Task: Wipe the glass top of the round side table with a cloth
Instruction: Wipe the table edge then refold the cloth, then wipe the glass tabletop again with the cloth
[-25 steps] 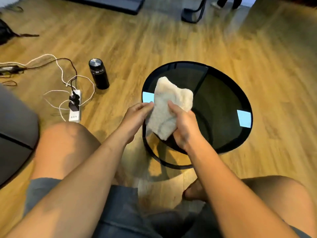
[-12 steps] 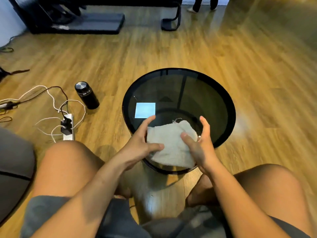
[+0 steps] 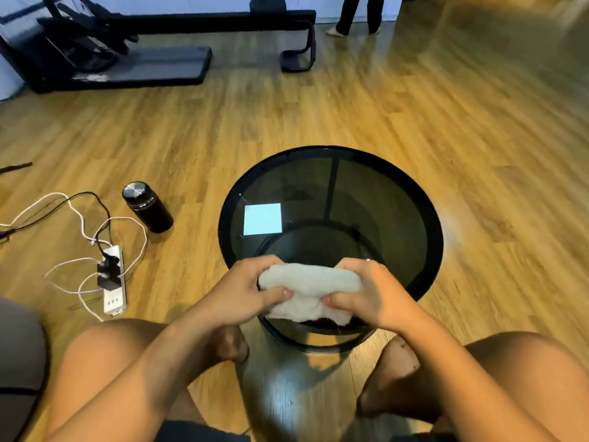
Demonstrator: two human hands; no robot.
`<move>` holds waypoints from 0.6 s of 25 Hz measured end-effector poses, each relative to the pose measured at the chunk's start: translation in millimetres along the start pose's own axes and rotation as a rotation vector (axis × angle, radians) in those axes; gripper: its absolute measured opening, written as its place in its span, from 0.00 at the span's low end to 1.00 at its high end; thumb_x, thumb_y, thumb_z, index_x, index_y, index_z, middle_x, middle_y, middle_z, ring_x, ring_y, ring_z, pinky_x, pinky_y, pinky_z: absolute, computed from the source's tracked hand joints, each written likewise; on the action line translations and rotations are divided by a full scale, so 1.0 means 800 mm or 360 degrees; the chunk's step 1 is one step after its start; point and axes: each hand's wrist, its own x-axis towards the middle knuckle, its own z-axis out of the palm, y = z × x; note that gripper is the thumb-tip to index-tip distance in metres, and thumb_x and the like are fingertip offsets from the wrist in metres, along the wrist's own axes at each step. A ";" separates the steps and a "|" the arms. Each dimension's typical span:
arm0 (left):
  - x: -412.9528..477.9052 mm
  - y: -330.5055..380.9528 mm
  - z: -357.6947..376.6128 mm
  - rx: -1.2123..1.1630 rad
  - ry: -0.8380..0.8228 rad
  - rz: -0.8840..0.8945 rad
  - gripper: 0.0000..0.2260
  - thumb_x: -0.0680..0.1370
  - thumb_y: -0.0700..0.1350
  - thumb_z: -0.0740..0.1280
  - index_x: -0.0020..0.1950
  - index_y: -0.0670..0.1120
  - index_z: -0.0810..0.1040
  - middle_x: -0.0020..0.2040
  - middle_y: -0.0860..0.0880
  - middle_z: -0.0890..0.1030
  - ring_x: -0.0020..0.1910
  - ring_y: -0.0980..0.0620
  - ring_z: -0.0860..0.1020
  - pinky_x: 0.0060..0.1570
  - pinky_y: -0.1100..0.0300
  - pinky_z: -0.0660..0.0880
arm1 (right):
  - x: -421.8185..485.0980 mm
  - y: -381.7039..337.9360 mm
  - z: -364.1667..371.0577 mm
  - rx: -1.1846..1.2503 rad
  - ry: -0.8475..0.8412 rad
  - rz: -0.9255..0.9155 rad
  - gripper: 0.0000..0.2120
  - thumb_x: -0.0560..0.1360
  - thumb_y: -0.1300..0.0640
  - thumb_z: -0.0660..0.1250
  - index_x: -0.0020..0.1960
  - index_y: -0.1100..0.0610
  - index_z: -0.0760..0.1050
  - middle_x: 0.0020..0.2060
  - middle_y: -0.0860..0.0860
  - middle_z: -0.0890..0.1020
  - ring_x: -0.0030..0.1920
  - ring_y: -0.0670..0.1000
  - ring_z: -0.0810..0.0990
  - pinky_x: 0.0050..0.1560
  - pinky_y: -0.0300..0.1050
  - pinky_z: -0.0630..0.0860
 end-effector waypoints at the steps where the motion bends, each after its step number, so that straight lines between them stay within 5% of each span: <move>1: 0.012 -0.004 -0.003 -0.0129 0.0085 -0.0044 0.11 0.71 0.48 0.74 0.52 0.53 0.80 0.45 0.54 0.82 0.44 0.55 0.81 0.42 0.58 0.78 | 0.007 -0.002 -0.007 0.0034 -0.0013 -0.0010 0.13 0.63 0.44 0.75 0.46 0.43 0.78 0.43 0.41 0.82 0.45 0.40 0.80 0.44 0.39 0.74; 3: 0.035 -0.021 0.003 -0.0024 0.0234 -0.0147 0.13 0.73 0.48 0.75 0.55 0.55 0.76 0.47 0.54 0.81 0.47 0.53 0.80 0.44 0.60 0.77 | 0.021 0.000 -0.007 -0.0266 -0.0113 -0.0002 0.23 0.68 0.46 0.73 0.62 0.40 0.72 0.53 0.40 0.79 0.52 0.43 0.79 0.51 0.41 0.74; 5: 0.046 -0.051 0.019 0.0489 0.0227 -0.0236 0.18 0.75 0.48 0.73 0.62 0.55 0.73 0.55 0.53 0.79 0.56 0.51 0.78 0.54 0.59 0.75 | 0.027 0.011 0.016 -0.0901 -0.0255 0.0066 0.33 0.71 0.42 0.69 0.73 0.39 0.60 0.66 0.47 0.71 0.65 0.52 0.71 0.62 0.49 0.72; 8: 0.045 -0.101 0.027 0.0802 0.0559 -0.0324 0.23 0.78 0.53 0.67 0.71 0.50 0.69 0.70 0.48 0.71 0.72 0.46 0.66 0.72 0.49 0.61 | 0.024 0.022 0.058 -0.1391 -0.0127 -0.0194 0.29 0.74 0.37 0.63 0.73 0.40 0.63 0.75 0.52 0.62 0.73 0.58 0.60 0.70 0.58 0.64; 11: 0.052 -0.117 0.024 0.0928 0.0742 -0.0342 0.25 0.80 0.60 0.56 0.75 0.51 0.63 0.79 0.46 0.60 0.80 0.46 0.49 0.75 0.41 0.41 | 0.040 0.024 0.081 -0.1562 0.0022 -0.0517 0.22 0.72 0.41 0.68 0.62 0.49 0.74 0.67 0.53 0.74 0.64 0.59 0.74 0.59 0.61 0.72; 15: 0.066 -0.121 0.040 0.1282 0.0488 -0.0385 0.31 0.79 0.66 0.38 0.80 0.55 0.49 0.82 0.45 0.45 0.79 0.45 0.35 0.71 0.35 0.31 | 0.057 0.068 0.025 -0.1472 -0.0005 -0.0568 0.23 0.68 0.57 0.72 0.63 0.52 0.76 0.57 0.56 0.79 0.47 0.61 0.76 0.42 0.56 0.75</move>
